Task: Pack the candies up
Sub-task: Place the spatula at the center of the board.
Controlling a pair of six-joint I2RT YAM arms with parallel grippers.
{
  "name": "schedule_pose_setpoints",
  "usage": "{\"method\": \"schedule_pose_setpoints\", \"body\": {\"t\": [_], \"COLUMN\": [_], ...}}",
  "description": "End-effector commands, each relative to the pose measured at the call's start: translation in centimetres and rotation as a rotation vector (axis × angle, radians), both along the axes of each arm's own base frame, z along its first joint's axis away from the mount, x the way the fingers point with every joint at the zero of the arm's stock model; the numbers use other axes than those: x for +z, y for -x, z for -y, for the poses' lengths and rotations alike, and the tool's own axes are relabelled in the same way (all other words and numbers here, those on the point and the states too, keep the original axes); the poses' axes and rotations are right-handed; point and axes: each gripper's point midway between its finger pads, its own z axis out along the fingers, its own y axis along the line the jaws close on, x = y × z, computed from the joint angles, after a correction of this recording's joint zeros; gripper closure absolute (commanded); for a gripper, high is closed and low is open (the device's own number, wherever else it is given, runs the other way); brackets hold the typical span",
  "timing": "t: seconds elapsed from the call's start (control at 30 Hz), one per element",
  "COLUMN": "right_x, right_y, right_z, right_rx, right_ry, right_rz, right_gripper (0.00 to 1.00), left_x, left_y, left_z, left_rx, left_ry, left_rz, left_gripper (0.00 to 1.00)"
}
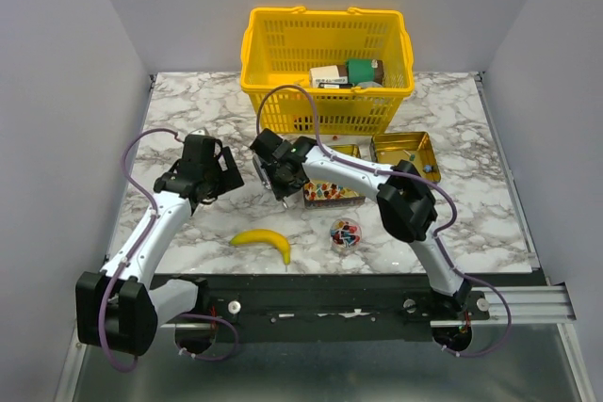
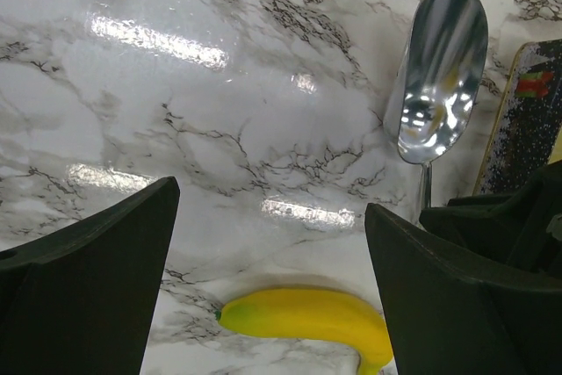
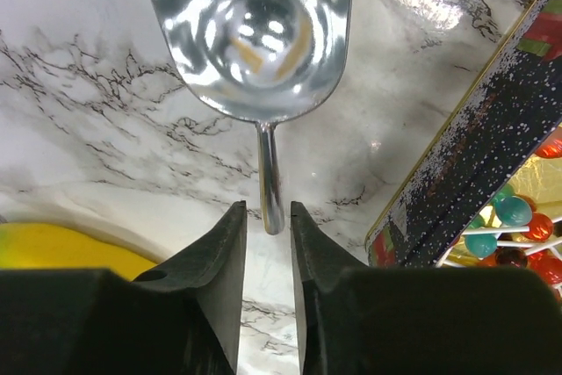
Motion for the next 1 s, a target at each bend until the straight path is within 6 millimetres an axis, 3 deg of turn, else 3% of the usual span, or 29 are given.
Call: {"method": "schedule_pose_setpoints", "body": {"t": [0.0, 0.1, 0.13, 0.17, 0.27, 0.33, 0.37, 0.4, 0.47, 0.57, 0.6, 0.63, 0.77, 0.83, 0.87, 0.97], "right_x": [0.8, 3.2, 5.5, 5.4, 8.0, 8.9, 11.2, 10.6, 11.5, 11.2, 13.1, 9.8, 7.4, 6.9, 5.6, 4.3], "right_y": [-0.7, -0.9, -0.9, -0.5, 0.3, 0.5, 0.7, 1.1, 1.9, 4.9, 5.5, 6.8, 9.6, 10.6, 11.2, 11.8], "right_z": [0.5, 1.8, 2.2, 3.1, 5.8, 7.9, 9.0, 10.7, 12.6, 16.5, 18.4, 20.5, 25.1, 27.4, 28.5, 30.5], "right_rx": [-0.039, -0.082, -0.098, -0.111, -0.178, -0.237, -0.278, -0.309, -0.350, -0.393, -0.449, -0.478, -0.632, -0.696, -0.712, -0.768], "right_ry": [-0.007, -0.019, -0.052, -0.041, -0.057, -0.045, -0.090, -0.055, -0.062, -0.080, -0.147, -0.103, -0.164, -0.161, -0.133, -0.126], "right_rz": [0.052, 0.104, 0.140, 0.139, 0.191, 0.240, 0.277, 0.292, 0.315, 0.301, 0.349, 0.330, 0.316, 0.333, 0.331, 0.339], "right_gripper": [0.62, 0.59, 0.59, 0.59, 0.59, 0.51, 0.47, 0.37, 0.26, 0.05, 0.00, 0.00, 0.00, 0.00, 0.00, 0.00], "left_x": [0.6, 1.4, 1.7, 2.0, 2.5, 2.6, 2.7, 2.8, 2.7, 2.0, 2.0, 2.7, 4.3, 4.4, 4.5, 4.5], "left_y": [-0.1, -0.2, 0.0, -0.1, 0.3, 0.9, 0.8, 1.0, 1.4, 1.7, 1.8, 1.7, 1.9, 2.1, 2.2, 2.4], "left_z": [0.8, 1.3, 1.5, 1.7, 2.4, 3.3, 3.6, 3.9, 4.9, 5.5, 5.5, 5.9, 7.6, 7.7, 7.7, 7.4], "left_rx": [-0.072, -0.095, -0.098, -0.087, -0.084, -0.105, -0.113, -0.127, -0.182, -0.261, -0.264, -0.286, -0.346, -0.352, -0.354, -0.342], "left_ry": [0.013, 0.039, 0.052, 0.075, 0.131, 0.183, 0.198, 0.215, 0.248, 0.235, 0.236, 0.245, 0.328, 0.341, 0.344, 0.338], "left_rz": [0.004, 0.037, 0.055, 0.069, 0.091, 0.095, 0.102, 0.103, 0.110, 0.100, 0.089, 0.101, 0.168, 0.180, 0.183, 0.198], "left_gripper": [0.01, 0.01, 0.01, 0.01, 0.01, 0.01, 0.01, 0.01, 0.01, 0.01, 0.01, 0.01, 0.01, 0.01, 0.01, 0.01]}}
